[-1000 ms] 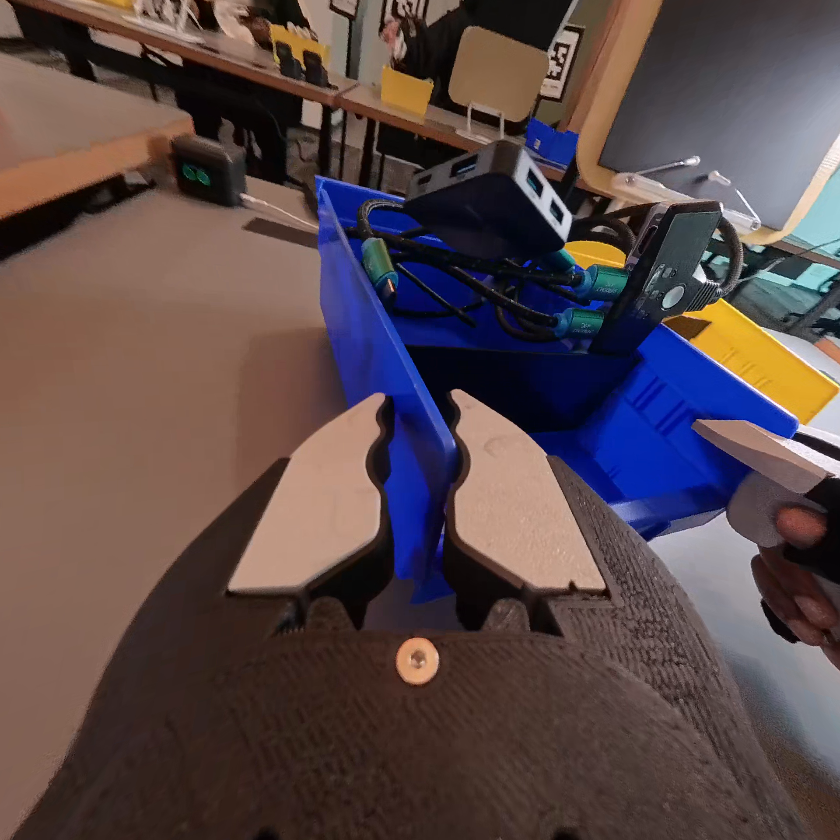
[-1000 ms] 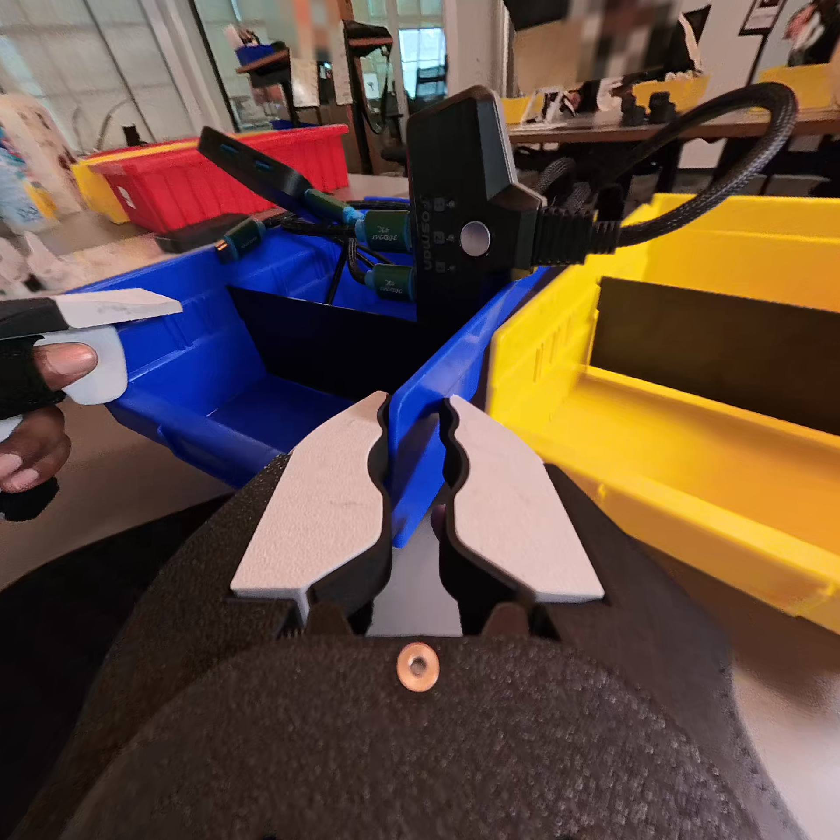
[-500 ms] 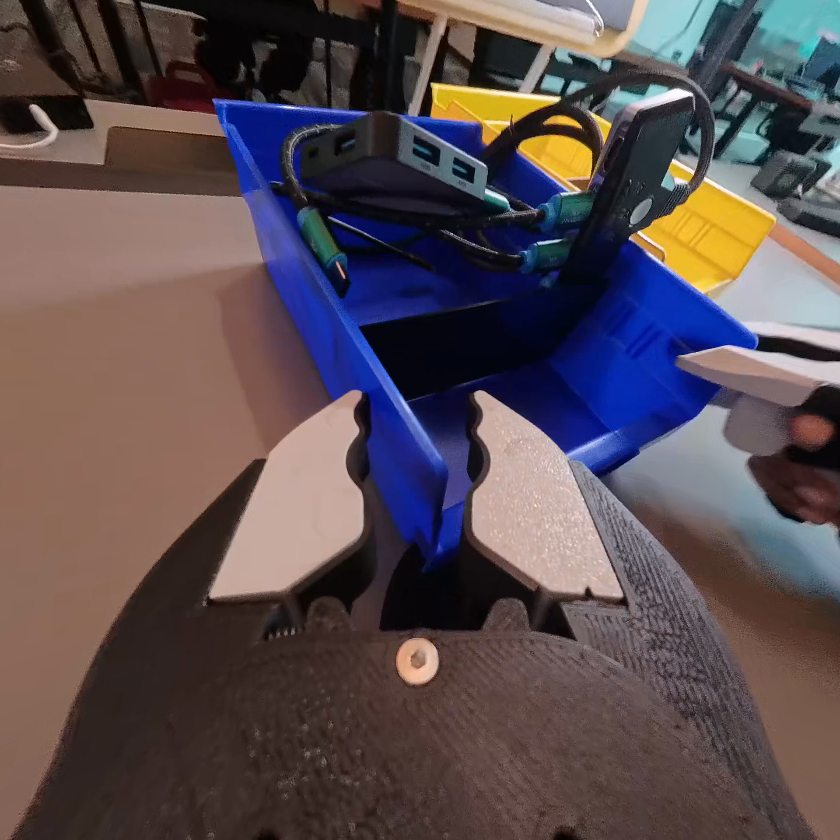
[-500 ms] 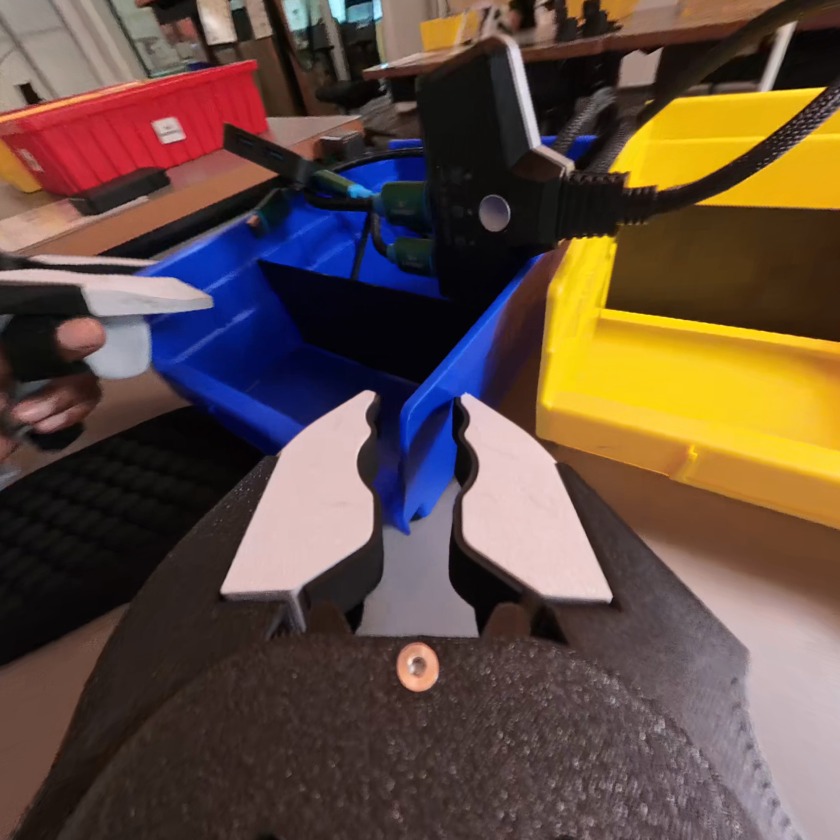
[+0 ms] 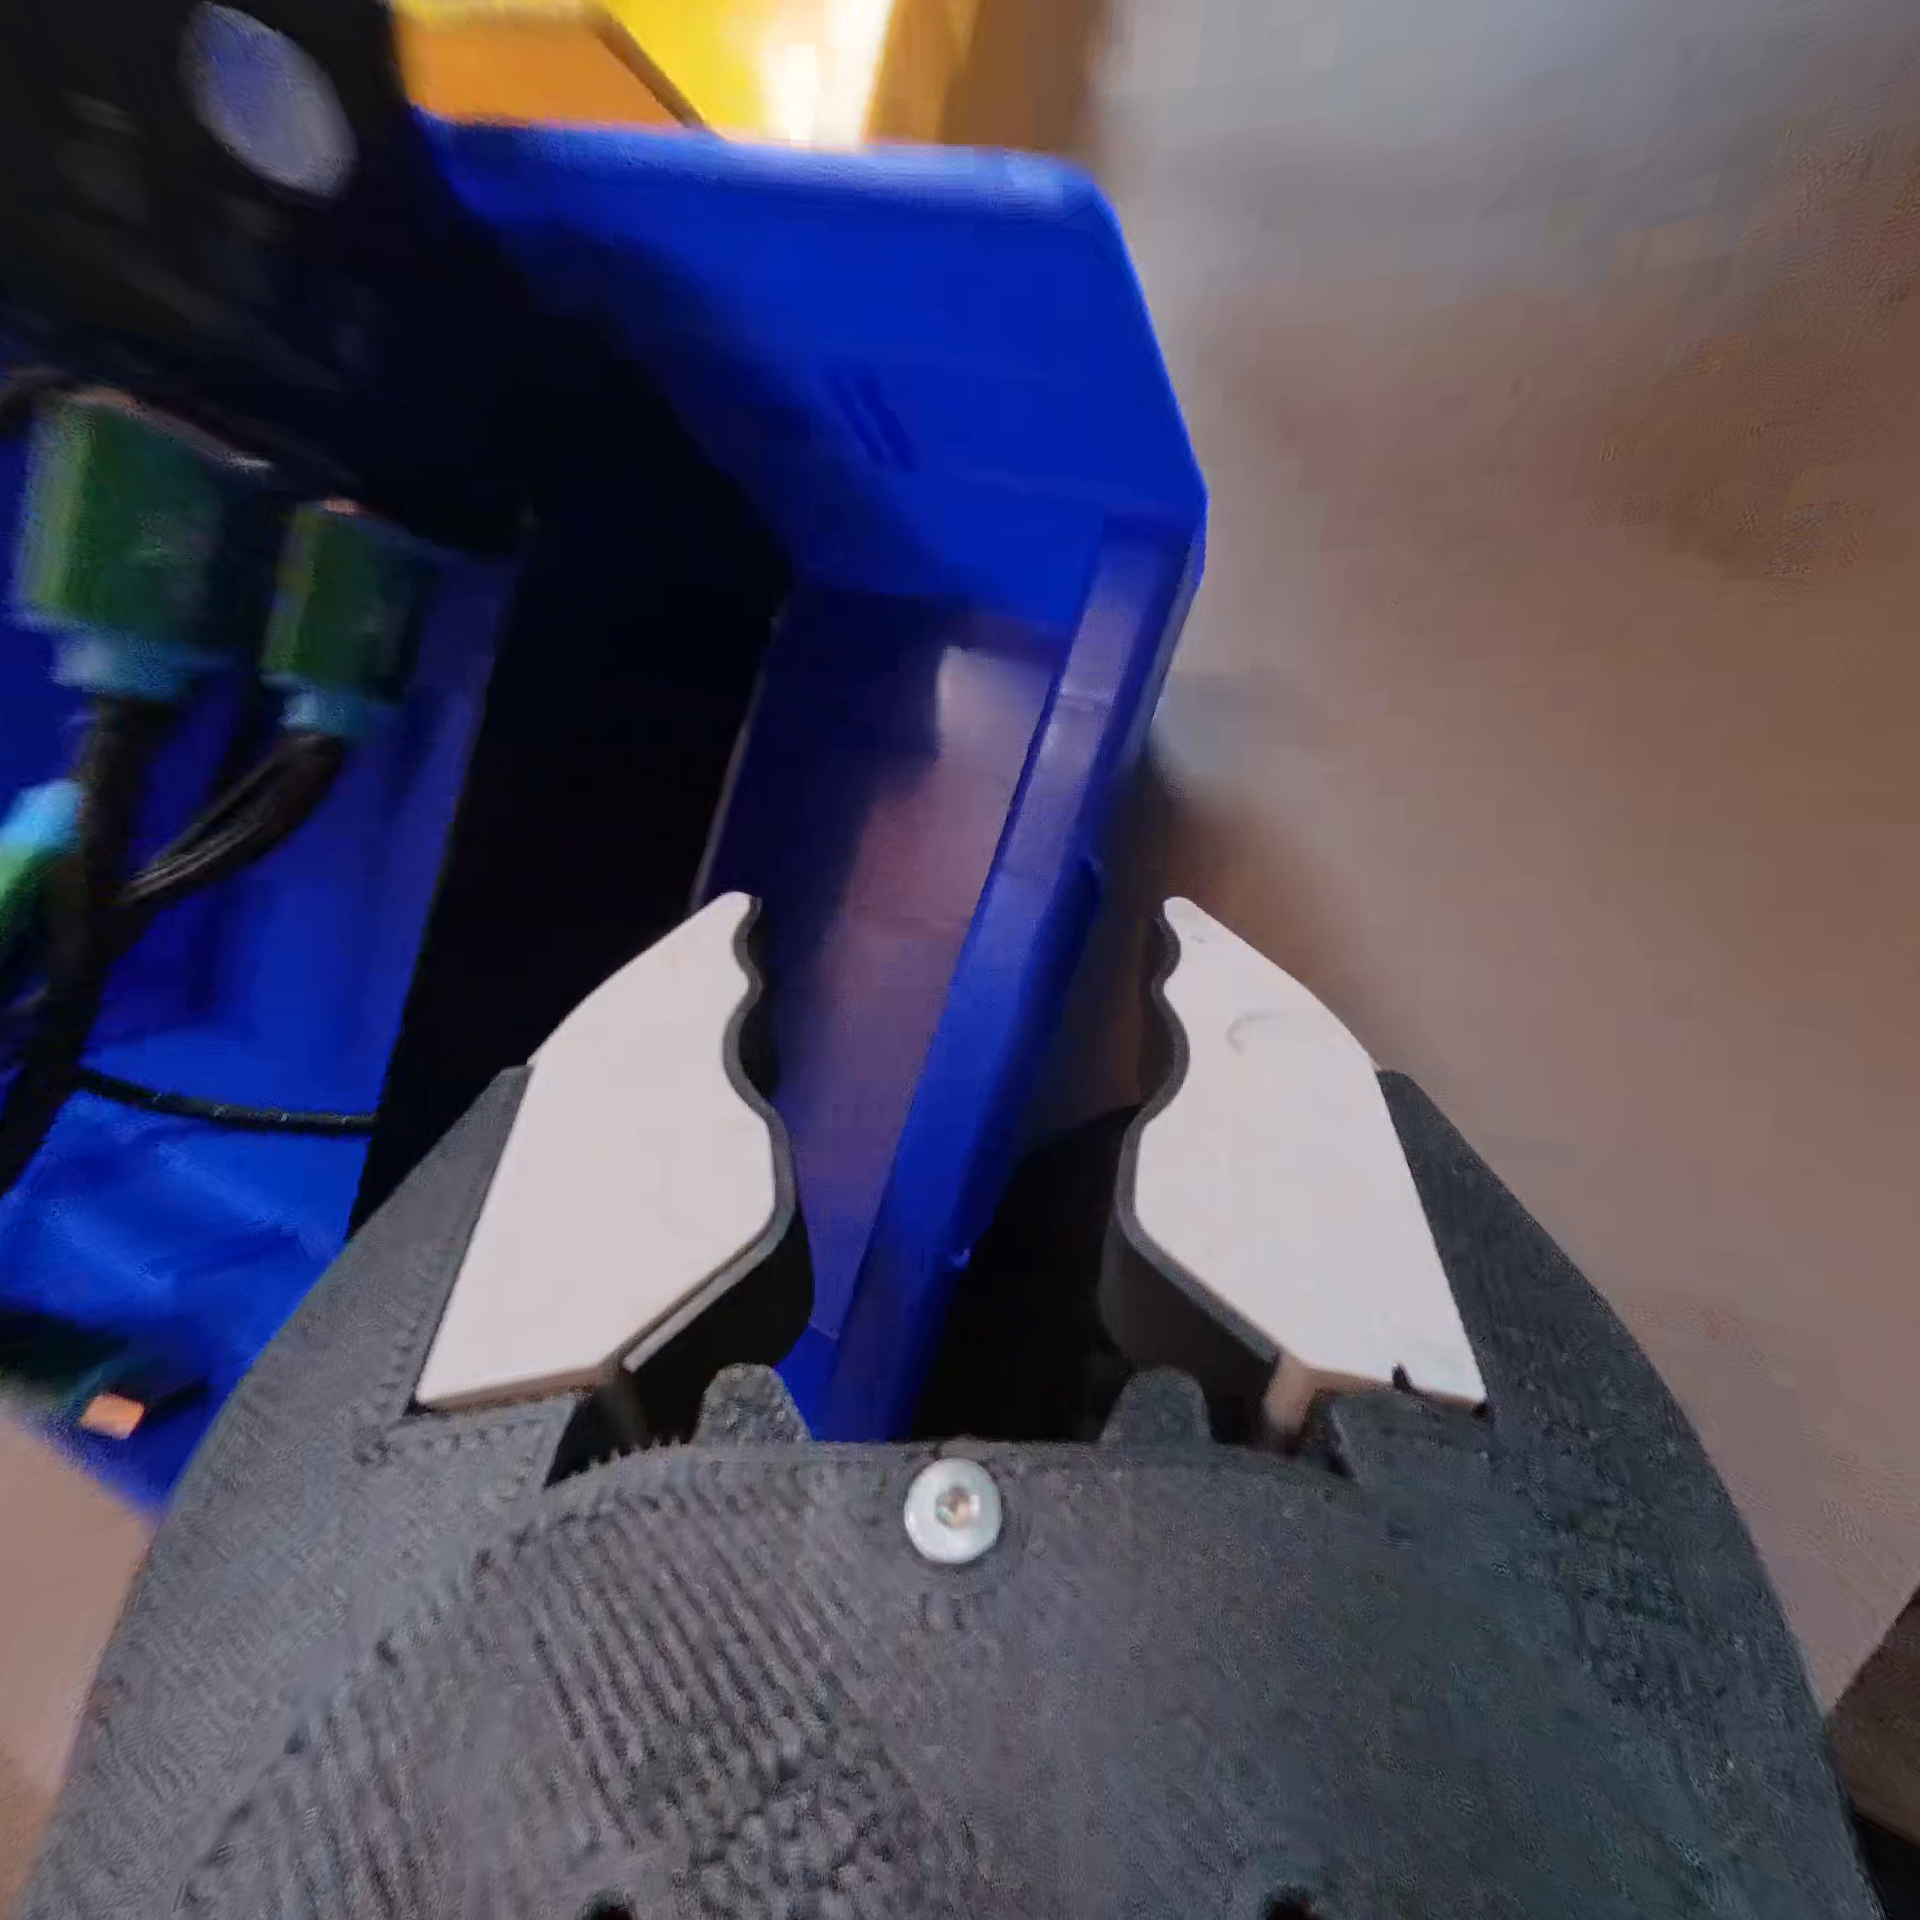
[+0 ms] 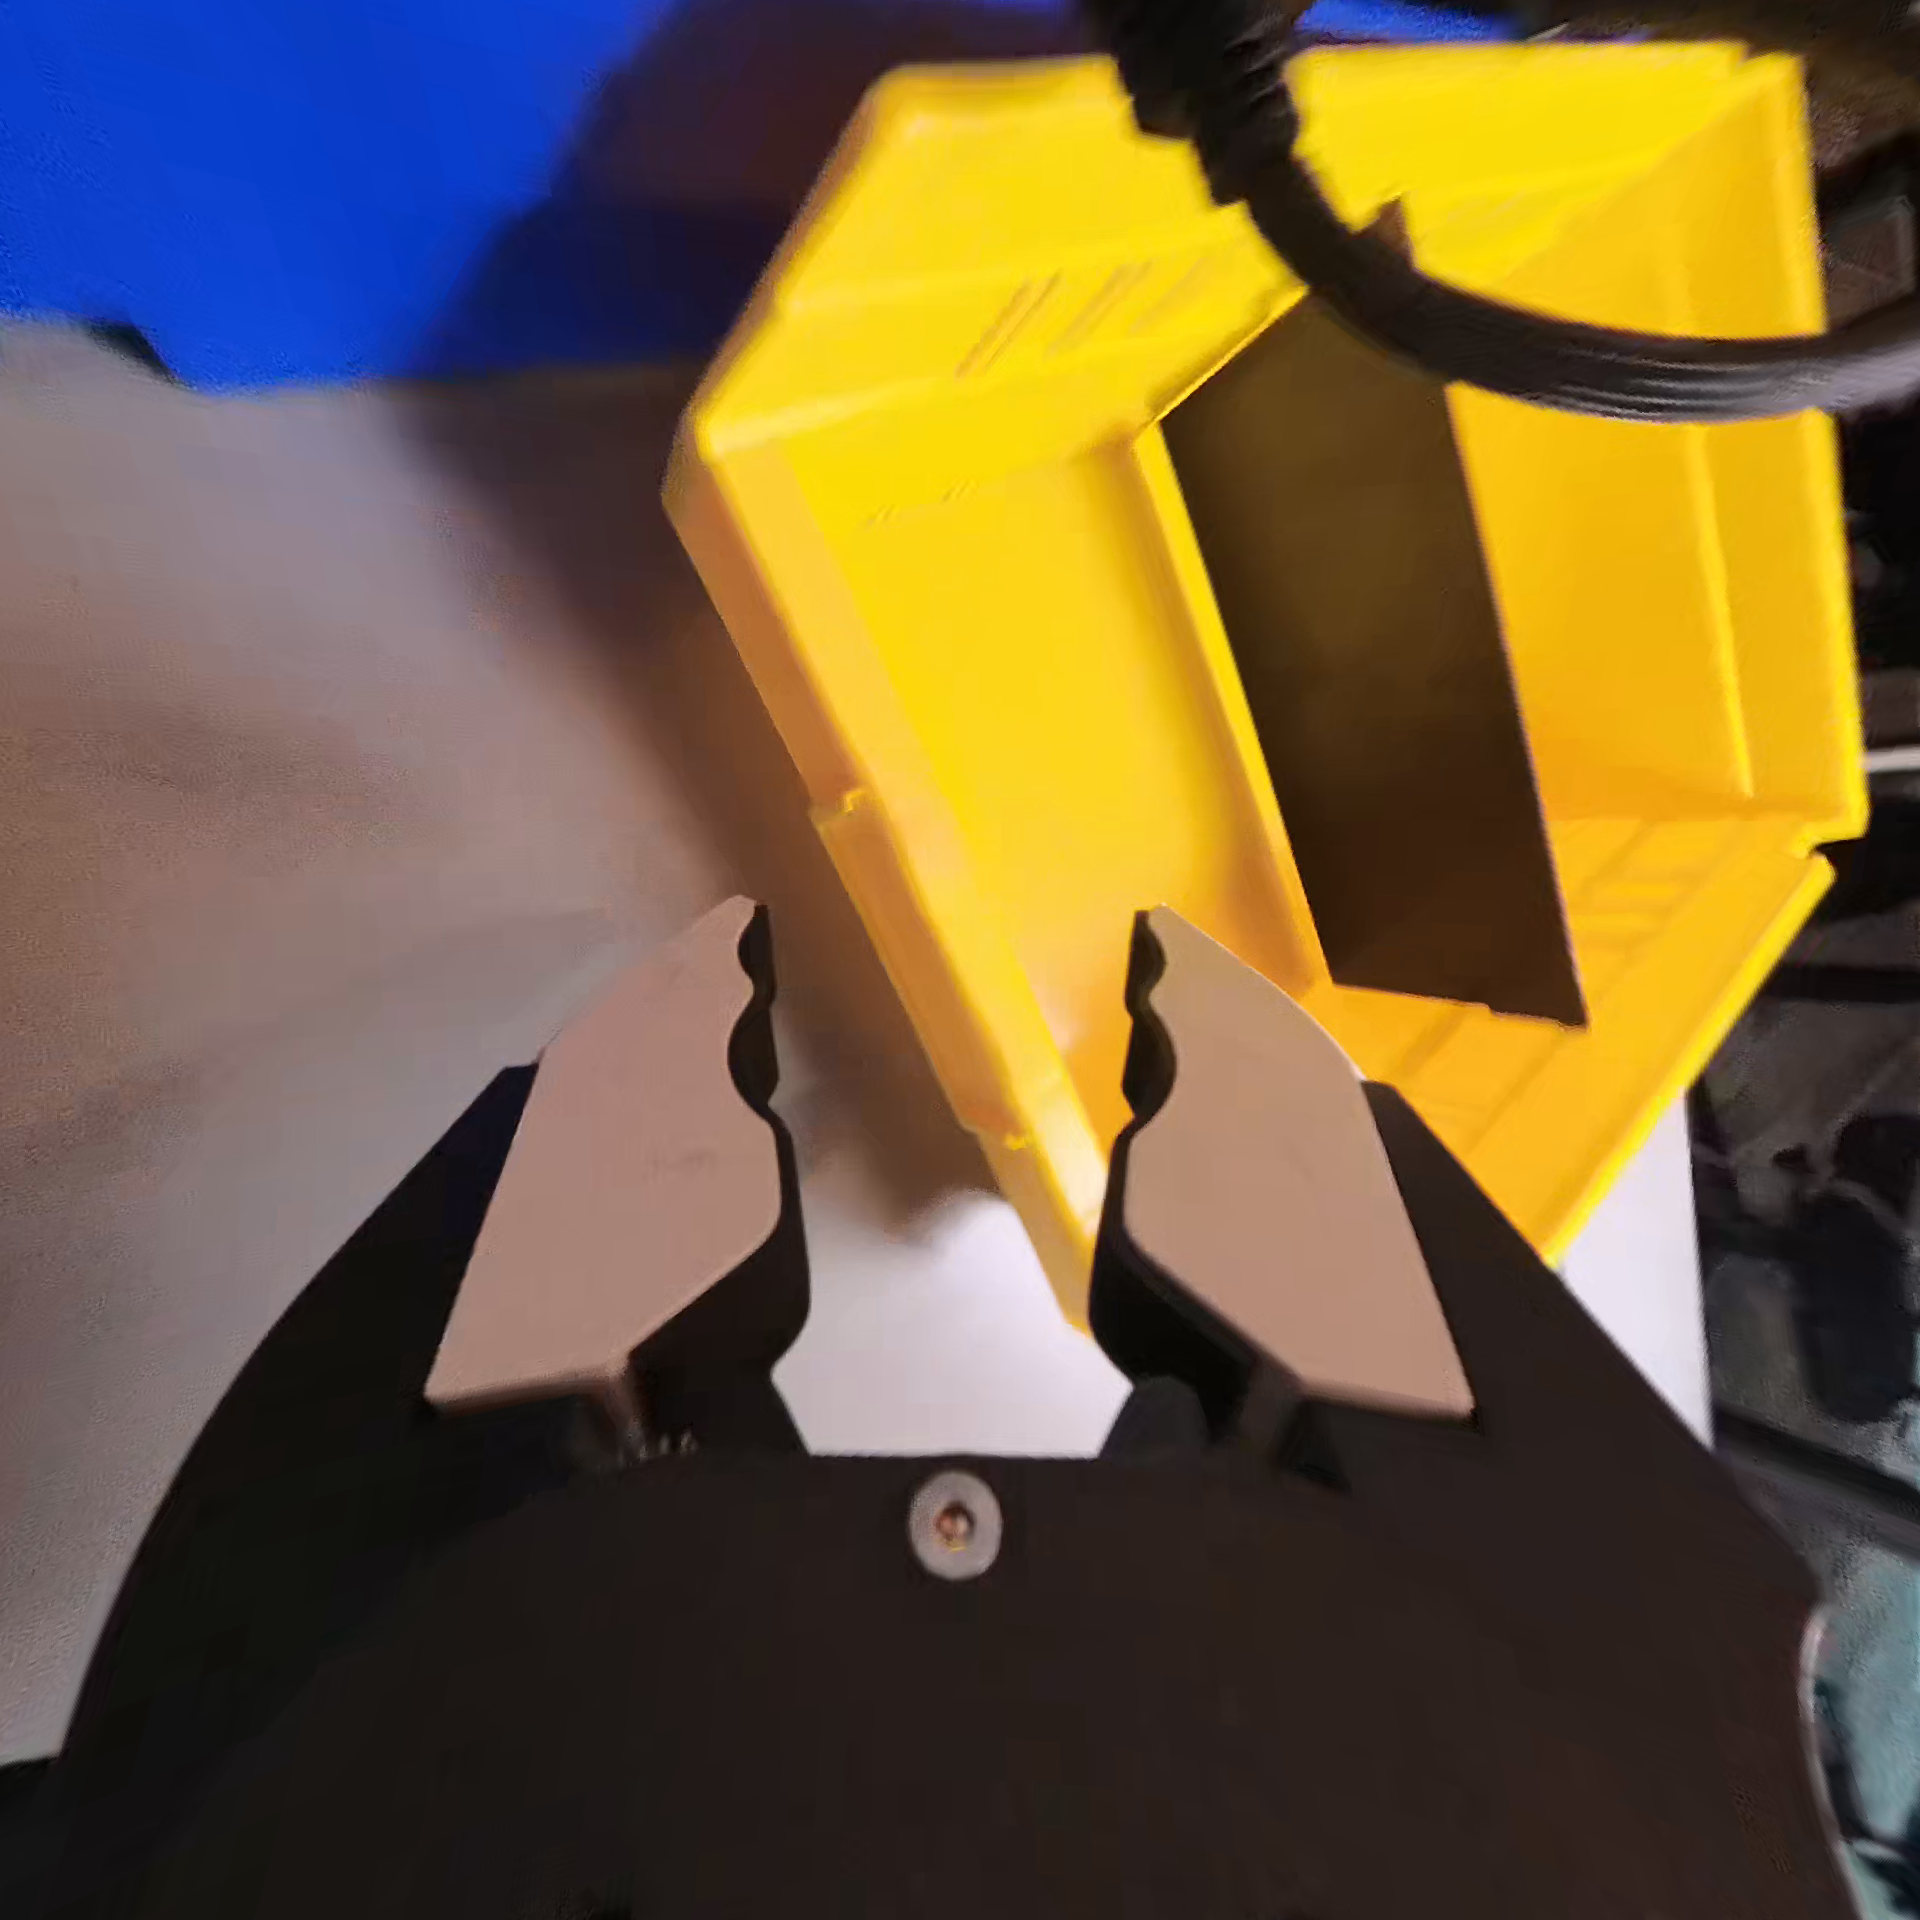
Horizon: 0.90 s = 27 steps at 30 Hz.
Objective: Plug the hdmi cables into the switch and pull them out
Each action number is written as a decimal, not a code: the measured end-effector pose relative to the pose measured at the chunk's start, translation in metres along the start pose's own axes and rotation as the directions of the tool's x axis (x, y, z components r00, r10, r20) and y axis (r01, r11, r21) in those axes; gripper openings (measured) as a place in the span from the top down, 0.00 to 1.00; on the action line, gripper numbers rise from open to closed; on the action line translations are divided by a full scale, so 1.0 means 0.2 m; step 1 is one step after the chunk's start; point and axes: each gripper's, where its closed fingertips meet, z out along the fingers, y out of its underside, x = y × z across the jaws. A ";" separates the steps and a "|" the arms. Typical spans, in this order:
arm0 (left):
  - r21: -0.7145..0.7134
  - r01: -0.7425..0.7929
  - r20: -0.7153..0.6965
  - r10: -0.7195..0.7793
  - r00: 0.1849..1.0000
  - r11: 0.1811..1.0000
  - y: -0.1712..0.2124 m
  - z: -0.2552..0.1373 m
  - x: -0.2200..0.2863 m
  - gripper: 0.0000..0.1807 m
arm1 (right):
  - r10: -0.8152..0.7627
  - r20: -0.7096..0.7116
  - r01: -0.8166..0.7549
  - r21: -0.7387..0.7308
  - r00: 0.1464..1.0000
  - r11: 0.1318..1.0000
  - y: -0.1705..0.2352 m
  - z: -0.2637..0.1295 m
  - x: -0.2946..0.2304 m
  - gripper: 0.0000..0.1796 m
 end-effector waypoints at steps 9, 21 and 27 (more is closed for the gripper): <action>-0.172 -0.057 -0.185 0.025 0.982 0.983 0.11 0.16 0.07 0.82 | -0.095 0.129 0.108 -0.094 0.987 0.990 0.11 0.13 -0.05 0.82; -0.141 0.017 -0.070 -0.027 0.997 0.990 0.16 0.17 -0.06 0.82 | 0.106 -0.031 -0.109 -0.144 0.994 0.984 0.50 -0.17 -0.12 0.81; -0.134 0.055 -0.047 -0.062 0.997 0.989 0.19 0.19 -0.17 0.81 | 0.130 -0.138 -0.159 -0.229 0.982 0.960 0.76 -0.21 0.00 0.82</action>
